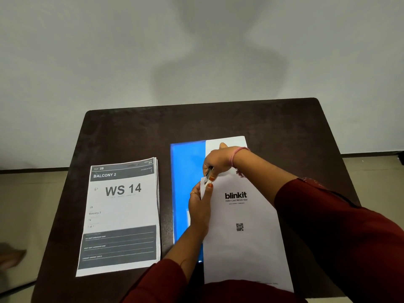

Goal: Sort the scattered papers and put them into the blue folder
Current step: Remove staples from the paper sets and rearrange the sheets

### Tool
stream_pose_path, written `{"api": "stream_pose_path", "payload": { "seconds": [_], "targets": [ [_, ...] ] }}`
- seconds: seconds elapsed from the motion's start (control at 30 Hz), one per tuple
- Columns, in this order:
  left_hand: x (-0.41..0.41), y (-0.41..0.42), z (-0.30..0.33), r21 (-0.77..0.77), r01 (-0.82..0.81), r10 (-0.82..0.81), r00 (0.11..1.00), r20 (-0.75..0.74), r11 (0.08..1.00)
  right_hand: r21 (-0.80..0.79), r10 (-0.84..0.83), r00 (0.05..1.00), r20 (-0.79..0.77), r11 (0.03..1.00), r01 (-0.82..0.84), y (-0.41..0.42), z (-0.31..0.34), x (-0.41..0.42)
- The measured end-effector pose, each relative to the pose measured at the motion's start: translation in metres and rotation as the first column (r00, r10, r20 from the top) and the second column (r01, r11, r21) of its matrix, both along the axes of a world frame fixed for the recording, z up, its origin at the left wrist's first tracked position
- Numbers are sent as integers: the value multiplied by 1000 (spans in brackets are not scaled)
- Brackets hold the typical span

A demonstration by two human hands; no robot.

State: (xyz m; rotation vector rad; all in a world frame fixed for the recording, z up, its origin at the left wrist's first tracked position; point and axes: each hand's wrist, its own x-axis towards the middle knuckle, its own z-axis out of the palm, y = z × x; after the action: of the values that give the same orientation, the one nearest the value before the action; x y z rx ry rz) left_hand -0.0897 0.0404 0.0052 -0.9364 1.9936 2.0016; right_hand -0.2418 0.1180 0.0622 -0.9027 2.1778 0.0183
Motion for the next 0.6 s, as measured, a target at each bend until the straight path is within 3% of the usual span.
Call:
{"api": "stream_pose_path", "payload": {
  "seconds": [0.3,0.5,0.6],
  "targets": [
    [-3,-1,-1,6,-34,33,999,21,999,-28,66,992,-111,997,-70,1,0,3],
    [-2,0,2,-6,-34,34,999,-5,999,-49,56,987,-148,997,-64,12,-5,9],
    [-1,-3,3,-32,10,-10,1000,-25,999,-120,-28,993,-117,993,13,28,-9,16]
  ]
}}
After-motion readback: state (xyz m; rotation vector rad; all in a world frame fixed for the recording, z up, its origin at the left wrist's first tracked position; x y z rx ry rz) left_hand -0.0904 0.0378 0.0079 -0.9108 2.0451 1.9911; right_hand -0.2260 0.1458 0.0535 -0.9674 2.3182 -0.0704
